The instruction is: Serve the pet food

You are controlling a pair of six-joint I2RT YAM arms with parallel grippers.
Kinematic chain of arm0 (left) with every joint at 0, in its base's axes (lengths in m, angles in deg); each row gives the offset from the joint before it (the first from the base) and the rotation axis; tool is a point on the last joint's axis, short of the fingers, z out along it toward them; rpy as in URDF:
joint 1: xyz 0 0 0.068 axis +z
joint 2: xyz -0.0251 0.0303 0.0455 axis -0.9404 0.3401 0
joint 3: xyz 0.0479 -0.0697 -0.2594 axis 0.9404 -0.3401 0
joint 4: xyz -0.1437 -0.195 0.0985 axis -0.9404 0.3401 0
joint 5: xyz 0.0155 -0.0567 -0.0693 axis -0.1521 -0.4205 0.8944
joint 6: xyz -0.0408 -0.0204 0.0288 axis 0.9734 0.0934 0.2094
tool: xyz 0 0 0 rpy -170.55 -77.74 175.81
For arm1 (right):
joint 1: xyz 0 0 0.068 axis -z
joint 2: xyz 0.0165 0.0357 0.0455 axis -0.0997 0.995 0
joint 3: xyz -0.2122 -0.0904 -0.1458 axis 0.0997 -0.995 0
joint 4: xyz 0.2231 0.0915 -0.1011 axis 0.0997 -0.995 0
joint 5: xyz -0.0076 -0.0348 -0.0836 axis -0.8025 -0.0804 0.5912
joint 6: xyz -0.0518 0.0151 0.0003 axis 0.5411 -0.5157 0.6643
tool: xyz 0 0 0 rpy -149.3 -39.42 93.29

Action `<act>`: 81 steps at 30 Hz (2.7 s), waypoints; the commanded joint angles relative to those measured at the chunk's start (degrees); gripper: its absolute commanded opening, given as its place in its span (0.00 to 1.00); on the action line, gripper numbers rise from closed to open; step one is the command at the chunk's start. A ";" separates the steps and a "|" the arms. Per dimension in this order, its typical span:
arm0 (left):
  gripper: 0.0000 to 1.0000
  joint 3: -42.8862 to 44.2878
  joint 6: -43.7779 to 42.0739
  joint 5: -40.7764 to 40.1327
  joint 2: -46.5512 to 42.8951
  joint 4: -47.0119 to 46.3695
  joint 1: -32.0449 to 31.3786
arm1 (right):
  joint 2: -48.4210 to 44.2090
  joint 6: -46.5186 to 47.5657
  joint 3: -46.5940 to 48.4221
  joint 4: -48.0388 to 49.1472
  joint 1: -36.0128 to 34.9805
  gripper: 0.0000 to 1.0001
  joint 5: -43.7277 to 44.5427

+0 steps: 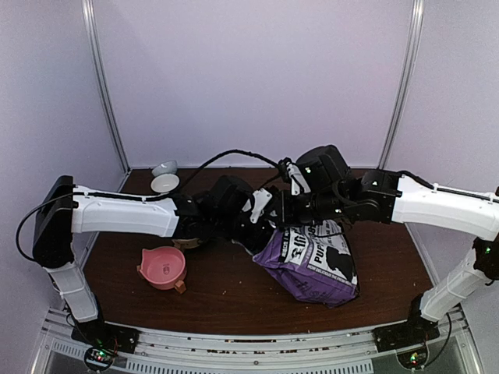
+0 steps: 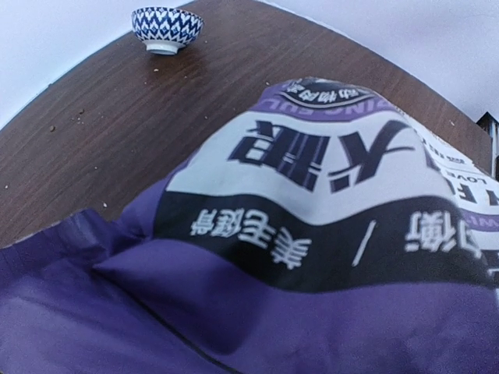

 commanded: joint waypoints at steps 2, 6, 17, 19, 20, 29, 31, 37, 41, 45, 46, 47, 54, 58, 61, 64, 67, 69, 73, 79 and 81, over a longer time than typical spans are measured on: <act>0.00 0.58 -8.14 10.22 2.11 6.01 -0.19 | -0.56 0.81 3.11 3.48 -0.34 0.00 -1.72; 0.00 0.45 -10.78 19.73 1.91 11.29 -0.44 | -1.39 0.85 2.64 3.21 0.19 0.00 -1.58; 0.00 0.26 -12.25 34.09 1.10 16.94 -1.60 | -3.18 0.79 0.81 2.60 1.48 0.00 -1.35; 0.00 0.08 -11.84 36.55 0.56 17.22 -1.61 | -3.47 0.67 0.50 2.60 1.59 0.00 -1.15; 0.00 -0.04 -11.29 38.08 0.29 17.20 -1.60 | -3.62 0.54 0.37 2.60 1.69 0.00 -1.07; 0.00 -7.44 2.04 47.24 -6.26 6.53 0.10 | -5.11 0.16 -0.94 2.16 1.85 0.00 -0.08; 0.00 -9.63 6.43 48.48 -8.08 3.38 0.76 | -5.38 0.15 -1.19 1.98 1.92 0.00 0.11; 0.00 -14.92 19.83 51.06 -12.39 -6.89 2.74 | -5.83 0.20 -1.55 1.82 2.09 0.00 0.43; 0.00 -19.35 31.71 52.12 -16.09 -16.49 5.38 | -6.51 0.20 -1.96 1.63 2.17 0.00 0.77; 0.00 -24.10 41.33 51.11 -19.39 -23.27 8.13 | -7.09 0.17 -2.59 1.54 2.18 0.00 1.32; 0.00 -25.31 43.79 50.69 -20.15 -25.52 8.63 | -7.23 0.13 -2.73 1.50 2.15 0.00 1.35; 0.00 -26.51 46.27 50.11 -20.89 -27.53 9.24 | -7.32 0.09 -2.80 1.50 2.21 0.00 1.37; 0.00 -33.69 59.35 47.18 -25.16 -42.17 12.41 | -7.98 0.02 -3.08 1.38 2.26 0.00 1.88; 0.00 -35.58 60.31 46.30 -27.47 -43.50 13.69 | -8.07 0.06 -3.02 1.04 2.23 0.00 2.03; 0.00 -37.16 60.51 45.93 -29.77 -43.30 15.14 | -8.48 -0.02 -3.07 1.06 2.26 0.00 2.43; 0.00 -38.81 60.69 46.12 -31.80 -43.29 16.15 | -8.81 -0.22 -3.34 1.30 2.33 0.00 2.73; 0.00 -39.92 61.07 46.38 -33.36 -44.01 16.83 | -8.86 -0.54 -3.37 1.55 2.36 0.00 2.84; 0.00 -40.55 61.42 46.50 -34.25 -44.36 17.23 | -8.82 -0.58 -3.41 1.69 2.35 0.00 2.83; 0.00 -42.41 62.63 46.46 -35.91 -46.02 18.24 | -9.10 -0.80 -3.27 1.76 2.44 0.00 2.93; 0.00 -45.31 65.07 47.30 -38.52 -50.02 20.27 | -9.57 -1.02 -3.29 1.94 2.57 0.00 2.98; 0.00 -45.53 65.41 47.54 -39.15 -50.79 20.52 | -9.65 -1.25 -3.35 2.13 2.67 0.00 2.81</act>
